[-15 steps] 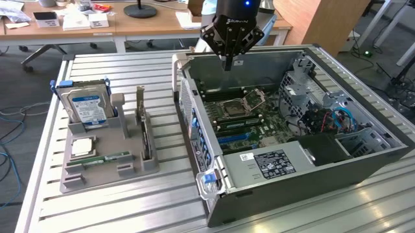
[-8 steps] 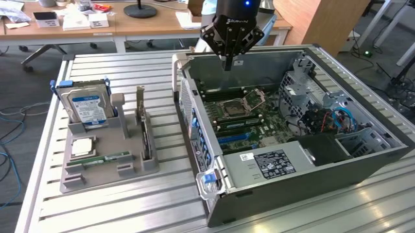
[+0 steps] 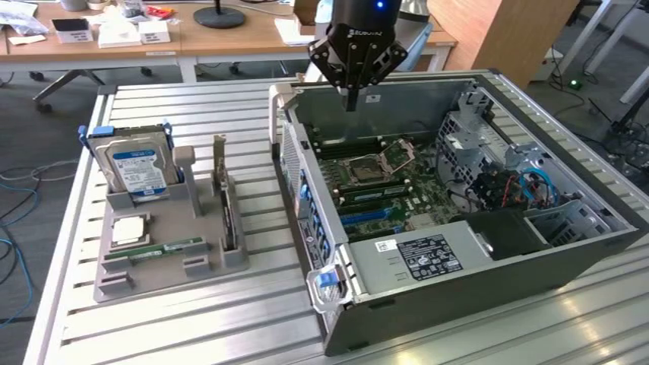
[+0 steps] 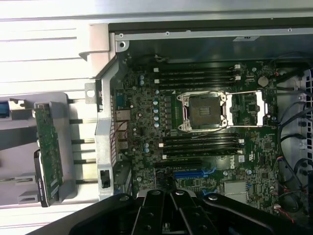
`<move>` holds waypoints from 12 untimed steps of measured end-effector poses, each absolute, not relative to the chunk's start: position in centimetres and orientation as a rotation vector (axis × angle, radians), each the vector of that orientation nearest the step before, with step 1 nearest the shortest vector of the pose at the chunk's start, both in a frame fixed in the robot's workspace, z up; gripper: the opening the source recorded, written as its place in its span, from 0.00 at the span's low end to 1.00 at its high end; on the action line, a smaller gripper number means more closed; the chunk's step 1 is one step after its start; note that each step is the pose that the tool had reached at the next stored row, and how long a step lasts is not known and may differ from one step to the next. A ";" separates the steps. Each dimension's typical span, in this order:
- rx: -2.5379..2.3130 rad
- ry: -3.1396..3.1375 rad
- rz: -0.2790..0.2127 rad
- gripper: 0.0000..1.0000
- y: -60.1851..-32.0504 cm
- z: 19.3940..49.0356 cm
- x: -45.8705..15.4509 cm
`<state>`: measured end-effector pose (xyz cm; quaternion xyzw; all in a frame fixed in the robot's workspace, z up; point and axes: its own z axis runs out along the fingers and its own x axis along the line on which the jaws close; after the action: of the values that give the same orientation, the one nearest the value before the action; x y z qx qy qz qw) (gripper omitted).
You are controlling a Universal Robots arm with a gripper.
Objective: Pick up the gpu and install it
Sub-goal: 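Reach for the gpu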
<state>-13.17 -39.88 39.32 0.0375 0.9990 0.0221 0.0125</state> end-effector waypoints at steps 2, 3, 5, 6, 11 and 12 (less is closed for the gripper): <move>0.117 3.114 0.069 0.11 -39.9 39.3 -13.5; 0.117 3.114 0.069 0.11 -39.9 39.3 -13.7; 0.117 3.114 0.069 0.11 -39.9 39.3 -14.1; 0.117 3.114 0.069 0.11 -39.9 39.3 -14.3; 0.117 3.114 0.069 0.11 -39.9 39.3 -15.2; 0.116 3.114 0.069 0.11 -39.9 39.3 -15.4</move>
<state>-15.38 -39.89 39.31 0.0374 0.9990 0.0221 0.0125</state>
